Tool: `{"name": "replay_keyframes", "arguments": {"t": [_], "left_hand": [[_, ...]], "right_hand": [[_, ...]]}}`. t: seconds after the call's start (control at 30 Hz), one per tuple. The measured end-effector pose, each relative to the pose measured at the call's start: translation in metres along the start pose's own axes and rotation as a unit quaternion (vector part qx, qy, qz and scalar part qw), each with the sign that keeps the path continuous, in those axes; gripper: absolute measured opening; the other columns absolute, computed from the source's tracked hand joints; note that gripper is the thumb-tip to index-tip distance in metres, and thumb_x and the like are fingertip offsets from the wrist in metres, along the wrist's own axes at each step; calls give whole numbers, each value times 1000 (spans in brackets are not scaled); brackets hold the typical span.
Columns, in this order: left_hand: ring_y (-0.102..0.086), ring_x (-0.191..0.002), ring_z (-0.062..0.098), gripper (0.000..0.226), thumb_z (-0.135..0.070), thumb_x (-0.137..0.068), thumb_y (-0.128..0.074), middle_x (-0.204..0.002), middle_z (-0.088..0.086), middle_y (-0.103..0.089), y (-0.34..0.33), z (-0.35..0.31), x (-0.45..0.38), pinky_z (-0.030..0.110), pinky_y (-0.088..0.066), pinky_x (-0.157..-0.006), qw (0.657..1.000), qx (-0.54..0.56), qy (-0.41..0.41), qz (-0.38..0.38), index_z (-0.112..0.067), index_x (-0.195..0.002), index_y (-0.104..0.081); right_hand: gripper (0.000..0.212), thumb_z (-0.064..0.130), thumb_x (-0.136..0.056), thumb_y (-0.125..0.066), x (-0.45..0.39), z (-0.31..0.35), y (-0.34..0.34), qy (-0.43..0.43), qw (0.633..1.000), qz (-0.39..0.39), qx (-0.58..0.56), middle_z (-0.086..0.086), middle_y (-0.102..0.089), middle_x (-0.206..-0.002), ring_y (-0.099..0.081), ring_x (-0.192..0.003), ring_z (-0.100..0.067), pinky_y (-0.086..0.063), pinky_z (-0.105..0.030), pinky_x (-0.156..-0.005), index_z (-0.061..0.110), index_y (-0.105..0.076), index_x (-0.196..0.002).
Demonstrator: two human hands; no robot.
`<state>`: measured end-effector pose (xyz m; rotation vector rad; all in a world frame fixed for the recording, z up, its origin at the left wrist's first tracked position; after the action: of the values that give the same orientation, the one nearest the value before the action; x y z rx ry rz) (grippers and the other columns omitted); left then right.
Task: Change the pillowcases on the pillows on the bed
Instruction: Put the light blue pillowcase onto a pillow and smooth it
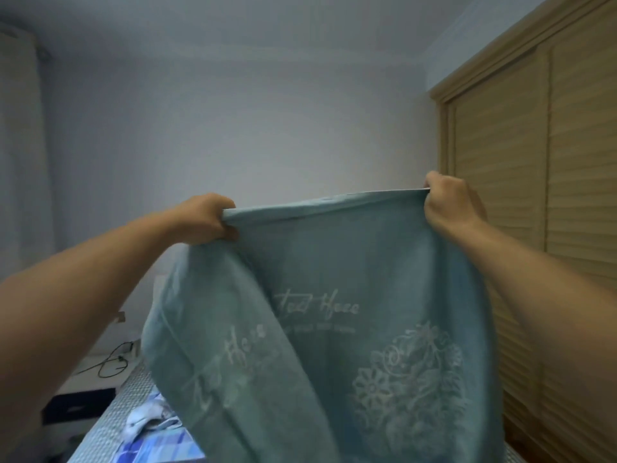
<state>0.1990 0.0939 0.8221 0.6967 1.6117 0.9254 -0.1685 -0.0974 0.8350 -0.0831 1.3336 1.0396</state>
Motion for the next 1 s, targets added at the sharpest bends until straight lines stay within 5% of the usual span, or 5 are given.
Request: {"name": "replay_keyframes", "arguments": {"t": [0.2,0.53,0.7,0.87,1.0], "left_hand": [[-66,-90,35,8,-23,-88,-64,-98,15,-71,-8,104,51,36,-47,-72,975,-142,159,-69,-17,-84,-68],[-64,-96,39,21,5,-88,-48,-99,27,-67,-23,104,41,35,-41,-72,975,58,185,-107,4,-93,-68],[-70,-90,26,16,-15,-94,-59,-100,8,-76,-84,88,69,36,-57,-80,973,-10,172,154,-13,-88,-73],[-74,-78,14,13,-28,-94,-70,-85,-4,-78,-165,23,124,35,-62,-75,917,37,150,367,-16,-93,-74],[-75,-86,14,14,-30,-95,-68,-90,-6,-78,-218,-40,162,32,-61,-77,872,141,93,458,-18,-98,-75]], "right_hand": [[63,76,-89,-36,128,45,-87,293,885,283,226,-7,-70,-111,-68,-97,-32,-47,-35,-73,23,-50,-121],[31,18,-98,-50,90,-30,-119,-37,930,289,225,-16,-63,-125,-62,-112,-34,-48,-36,-81,8,-63,-123],[32,21,-94,-51,123,-94,-129,-188,907,329,186,-14,-65,-121,-64,-109,-32,-53,-35,-89,8,-66,-120],[30,6,-103,-34,146,-154,-141,-398,851,325,-106,-20,-58,-48,-59,-40,-32,-50,-44,-35,-10,-56,-91],[26,15,-100,-38,133,-111,-130,-384,840,280,-264,-19,-64,-76,-62,-69,-31,-56,-54,-80,6,-61,-93]]}}
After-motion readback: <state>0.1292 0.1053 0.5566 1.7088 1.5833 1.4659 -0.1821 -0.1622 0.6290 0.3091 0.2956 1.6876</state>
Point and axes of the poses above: each hand's wrist, its own x-axis away from the middle knuckle, its own y-axis out of the back of the hand, z = x × y, the point moved 10 cm from there along -x, towards the middle knuckle
